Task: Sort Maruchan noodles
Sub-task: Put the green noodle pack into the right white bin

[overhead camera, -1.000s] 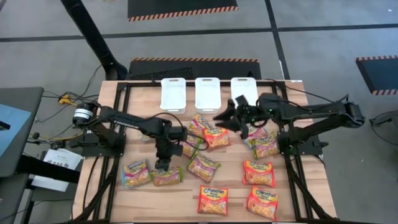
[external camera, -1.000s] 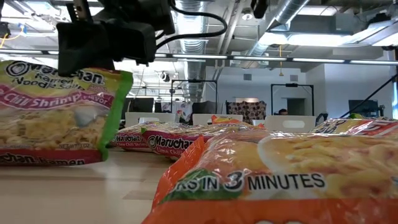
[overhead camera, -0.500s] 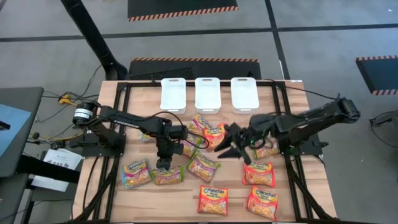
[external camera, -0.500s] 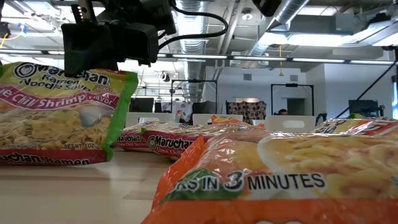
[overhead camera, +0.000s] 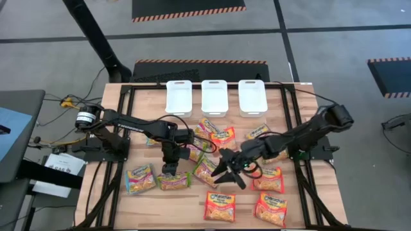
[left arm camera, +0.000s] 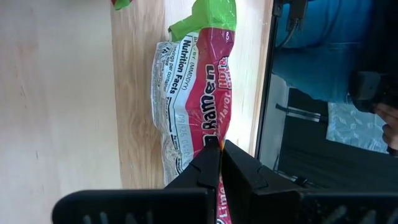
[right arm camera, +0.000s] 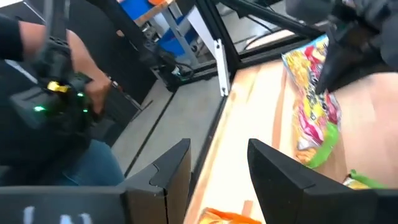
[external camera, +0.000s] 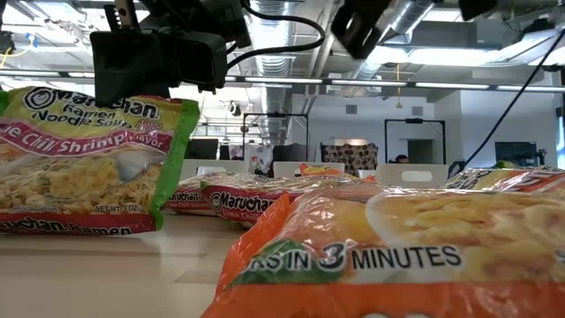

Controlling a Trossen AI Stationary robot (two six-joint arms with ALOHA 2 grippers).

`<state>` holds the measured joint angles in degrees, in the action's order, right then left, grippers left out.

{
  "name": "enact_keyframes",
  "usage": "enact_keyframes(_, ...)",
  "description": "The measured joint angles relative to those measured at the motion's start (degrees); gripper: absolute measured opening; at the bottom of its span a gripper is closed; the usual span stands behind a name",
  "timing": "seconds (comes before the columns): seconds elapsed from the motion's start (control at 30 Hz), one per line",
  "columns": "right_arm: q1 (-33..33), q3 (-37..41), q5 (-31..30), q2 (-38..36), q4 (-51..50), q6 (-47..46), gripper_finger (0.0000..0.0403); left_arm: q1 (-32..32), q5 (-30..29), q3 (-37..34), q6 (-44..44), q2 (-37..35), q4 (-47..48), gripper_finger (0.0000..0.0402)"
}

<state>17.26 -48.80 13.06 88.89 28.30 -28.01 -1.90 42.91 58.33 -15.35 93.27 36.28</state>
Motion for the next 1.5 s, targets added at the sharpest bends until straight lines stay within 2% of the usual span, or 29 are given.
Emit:
enact_keyframes(0.47, -1.93, -6.00, -0.11, 13.51, 2.49, 4.74, 0.0185, -0.82, 0.33, 0.00, -2.12, 0.04, -4.86, 0.0000)
enact_keyframes(0.73, -3.85, -9.53, -0.35, 18.87, 2.17, 6.02, 0.0185, -0.82, 0.08, 0.00, -2.47, 0.04, -6.64, 0.0000)
enact_keyframes(1.13, -5.83, -9.88, -2.91, 19.29, 0.38, 11.71, 0.0185, -0.78, -0.14, 0.00, -2.54, 0.04, -8.38, 0.0000)
enact_keyframes(1.5, -5.32, -9.88, -6.01, 19.29, -0.19, 12.02, 0.0185, -0.76, -0.30, 0.00, -3.13, 0.04, -10.37, 0.0000)
